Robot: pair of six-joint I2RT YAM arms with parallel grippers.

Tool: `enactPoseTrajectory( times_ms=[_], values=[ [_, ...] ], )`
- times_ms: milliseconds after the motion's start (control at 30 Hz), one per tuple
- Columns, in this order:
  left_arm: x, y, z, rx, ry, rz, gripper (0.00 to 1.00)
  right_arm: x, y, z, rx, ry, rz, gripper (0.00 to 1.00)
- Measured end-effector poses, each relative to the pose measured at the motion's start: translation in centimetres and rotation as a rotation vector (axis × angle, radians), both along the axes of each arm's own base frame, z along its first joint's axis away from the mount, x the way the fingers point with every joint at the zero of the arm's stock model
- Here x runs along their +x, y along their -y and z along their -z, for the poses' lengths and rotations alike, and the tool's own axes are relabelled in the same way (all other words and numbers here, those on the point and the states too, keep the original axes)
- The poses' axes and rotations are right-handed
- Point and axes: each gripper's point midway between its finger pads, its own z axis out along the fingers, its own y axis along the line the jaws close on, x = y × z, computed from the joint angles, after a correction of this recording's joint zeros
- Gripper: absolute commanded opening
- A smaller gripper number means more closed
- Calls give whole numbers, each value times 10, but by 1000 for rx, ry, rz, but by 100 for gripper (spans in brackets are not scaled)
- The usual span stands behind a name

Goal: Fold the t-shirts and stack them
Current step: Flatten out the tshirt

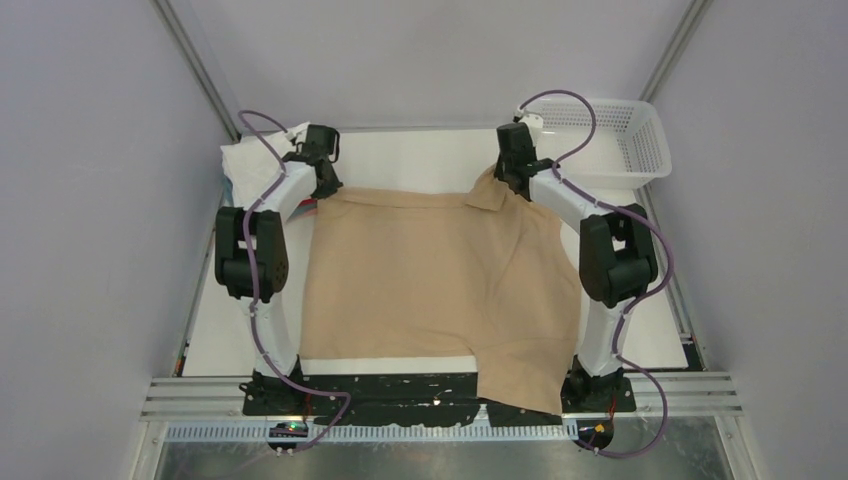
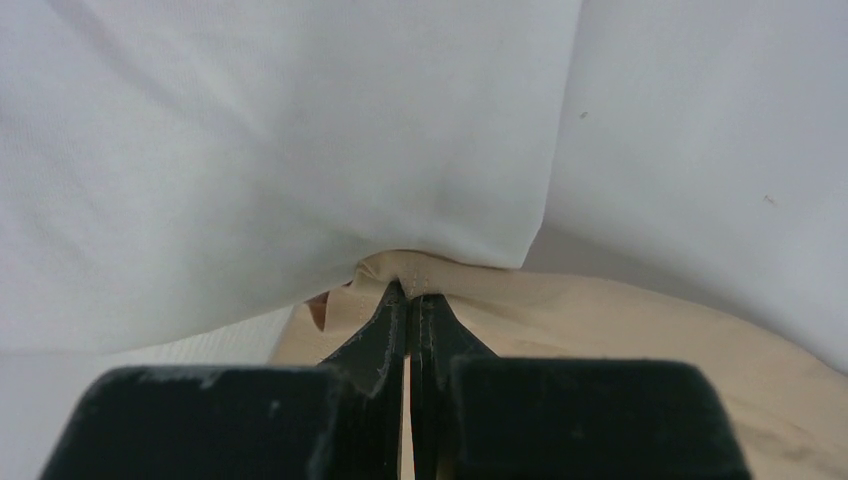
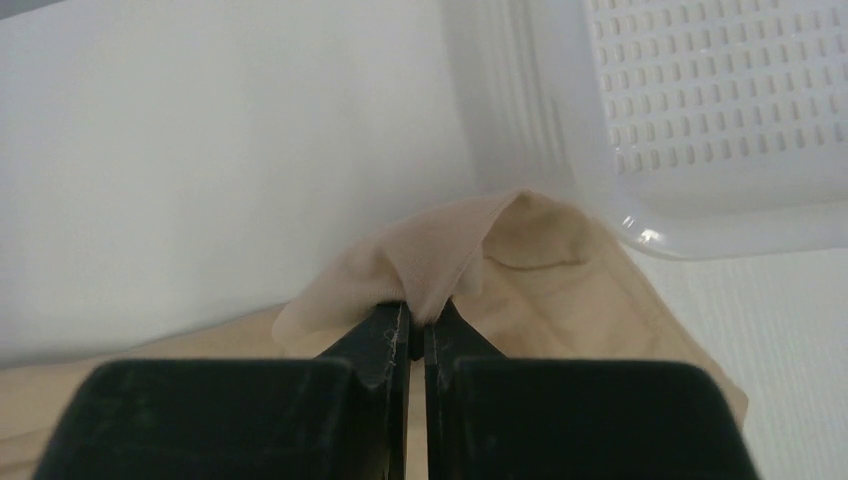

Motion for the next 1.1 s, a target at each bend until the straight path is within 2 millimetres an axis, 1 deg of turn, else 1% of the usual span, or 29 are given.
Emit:
enactPoseTrajectory(
  times_ms=[133, 200, 267, 333, 433, 467, 600, 667, 700, 800, 867, 900, 933, 967, 1000, 1033, 1067, 1100],
  values=[
    [-4, 1, 7, -5, -15, 0, 0, -12, -14, 17, 20, -34, -9, 6],
    [-6, 1, 9, -6, -19, -1, 0, -15, -18, 25, 22, -55, -9, 6],
    [-5, 1, 9, -6, -17, -1, 0, -16, -21, 32, 23, -77, -7, 5],
    [-5, 0, 9, -5, -15, -2, 0, -10, -19, 39, 27, -93, 6, 6],
    [-5, 0, 9, -5, -15, -4, 0, 9, -4, 45, 35, -102, 55, 6],
    [-5, 0, 9, -6, -15, -6, 0, 15, 4, 46, 37, -107, 79, 6],
    [-4, -3, 9, -15, -11, -26, 0, 41, 35, 43, 56, -101, 176, 7],
    [-4, -5, 9, -19, -10, -33, 0, 47, 45, 40, 62, -98, 206, 9],
    [-4, -5, 9, -20, -10, -37, 3, 48, 50, 40, 61, -101, 221, 9],
    [-3, -7, 8, -25, -12, -48, 7, 52, 53, 38, 64, -100, 237, 11],
    [-1, -7, 7, -30, -9, -55, 13, 58, 49, 39, 70, -96, 235, 15],
    [0, -6, 7, -31, -9, -57, 20, 61, 48, 40, 76, -93, 236, 19],
    [1, -6, 7, -33, -11, -60, 30, 64, 46, 41, 85, -93, 237, 23],
    [2, -6, 6, -35, -12, -61, 40, 67, 43, 43, 100, -91, 236, 36],
    [4, -5, 6, -39, -11, -59, 51, 71, 40, 44, 120, -88, 238, 43],
    [5, -3, 5, -49, -8, -62, 60, 74, 37, 45, 141, -83, 241, 55],
    [5, -1, 4, -61, -7, -58, 68, 80, 32, 45, 174, -74, 236, 58],
    [6, 1, 3, -73, -4, -55, 74, 85, 29, 44, 209, -62, 235, 65]
  ],
)
